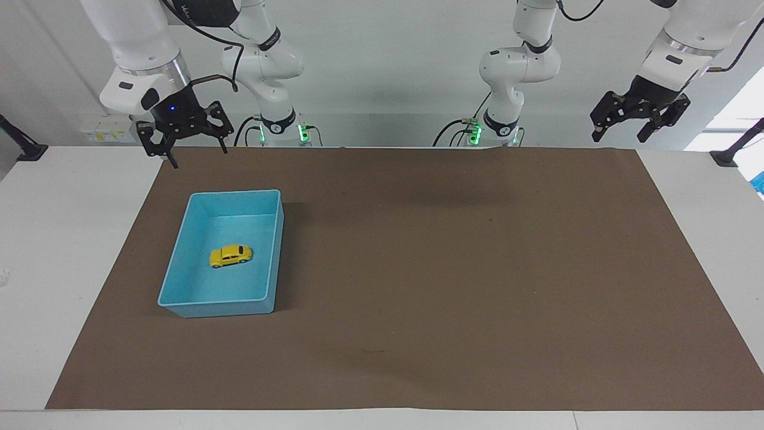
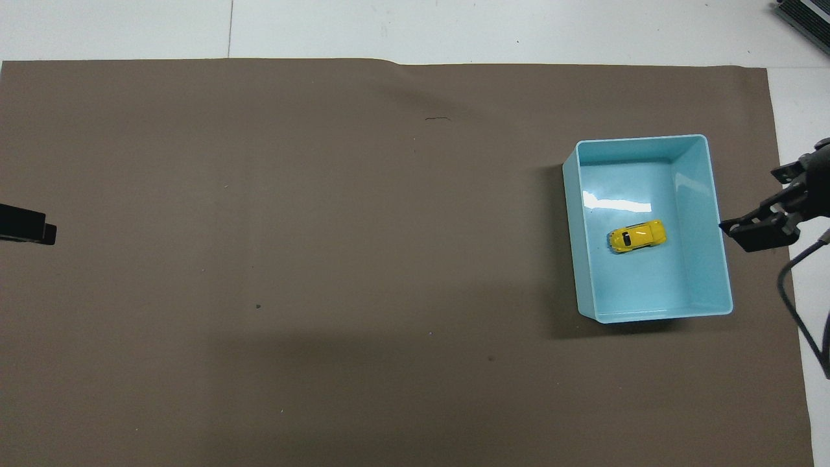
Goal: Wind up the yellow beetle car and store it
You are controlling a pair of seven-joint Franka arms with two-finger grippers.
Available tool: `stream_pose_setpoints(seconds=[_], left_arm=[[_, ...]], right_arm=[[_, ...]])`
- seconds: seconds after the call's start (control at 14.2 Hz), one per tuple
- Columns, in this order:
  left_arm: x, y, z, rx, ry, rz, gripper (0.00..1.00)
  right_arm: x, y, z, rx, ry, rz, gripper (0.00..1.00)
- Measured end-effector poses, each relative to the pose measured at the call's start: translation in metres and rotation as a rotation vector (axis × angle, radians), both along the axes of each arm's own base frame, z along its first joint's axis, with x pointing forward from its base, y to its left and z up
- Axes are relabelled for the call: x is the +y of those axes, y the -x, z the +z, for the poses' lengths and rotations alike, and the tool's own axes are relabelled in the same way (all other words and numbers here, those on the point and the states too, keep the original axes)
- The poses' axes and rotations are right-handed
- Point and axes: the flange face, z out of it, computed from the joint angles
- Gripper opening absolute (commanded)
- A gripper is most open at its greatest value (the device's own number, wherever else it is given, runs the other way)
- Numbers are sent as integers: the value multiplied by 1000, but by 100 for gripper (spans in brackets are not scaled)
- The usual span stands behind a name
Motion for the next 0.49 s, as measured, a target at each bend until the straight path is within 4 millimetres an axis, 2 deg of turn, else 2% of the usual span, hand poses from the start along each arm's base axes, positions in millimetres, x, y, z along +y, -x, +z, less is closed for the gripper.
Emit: stream_pose_setpoints(seconds=[0.14,0.35,0.49], left_arm=[[0,0,0,0,0,0,100],[0,0,0,0,0,0,100],[0,0,0,0,0,0,100]], right_arm=[[2,1,1,0,-2,-98,100],[8,1,1,11,-44,-356,100],[8,2,0,20,-43,-440,100]])
